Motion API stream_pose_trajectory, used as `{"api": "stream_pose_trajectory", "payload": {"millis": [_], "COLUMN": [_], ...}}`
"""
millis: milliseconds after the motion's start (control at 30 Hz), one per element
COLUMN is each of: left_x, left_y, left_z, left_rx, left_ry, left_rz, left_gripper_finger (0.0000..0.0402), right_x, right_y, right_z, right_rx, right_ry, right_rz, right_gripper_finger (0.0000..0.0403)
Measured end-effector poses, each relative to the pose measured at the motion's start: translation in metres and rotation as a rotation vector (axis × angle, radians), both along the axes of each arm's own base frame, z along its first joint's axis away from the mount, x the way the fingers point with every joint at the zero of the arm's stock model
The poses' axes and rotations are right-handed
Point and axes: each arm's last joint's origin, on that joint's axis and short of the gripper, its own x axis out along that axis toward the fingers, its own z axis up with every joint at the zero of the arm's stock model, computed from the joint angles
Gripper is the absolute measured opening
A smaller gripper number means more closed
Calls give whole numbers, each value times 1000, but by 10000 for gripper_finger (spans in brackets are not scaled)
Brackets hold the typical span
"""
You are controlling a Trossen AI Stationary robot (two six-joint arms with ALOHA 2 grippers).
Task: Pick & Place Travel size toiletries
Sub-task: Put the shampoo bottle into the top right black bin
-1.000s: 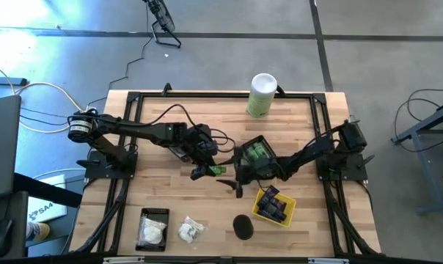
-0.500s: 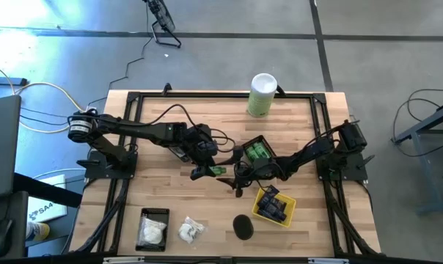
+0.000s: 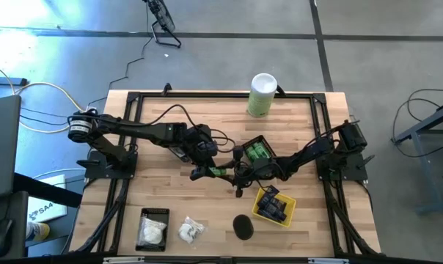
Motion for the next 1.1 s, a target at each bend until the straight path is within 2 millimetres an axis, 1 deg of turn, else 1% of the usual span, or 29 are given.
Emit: {"api": "stream_pose_trajectory", "payload": {"millis": [267, 467, 867, 967, 1100], "left_x": [0, 0, 0, 1, 1], "left_y": [0, 0, 0, 0, 1], "left_z": [0, 0, 0, 0, 1], "left_rx": [8, 8, 10, 15, 22], "left_ry": [-2, -2, -6, -10, -20], "left_rz": [2, 4, 5, 5, 10], "left_gripper_finger": [182, 182, 183, 196, 230], "right_x": [0, 0, 0, 0, 0], "right_y": [0, 1, 1, 1, 1], "right_z": [0, 0, 0, 0, 0], "right_rx": [11, 11, 15, 24, 32], "right_ry": [-2, -2, -3, -4, -5], "right_rz": [-4, -4, -4, -5, -5], "right_gripper_finger": [136, 122, 120, 123, 122]}}
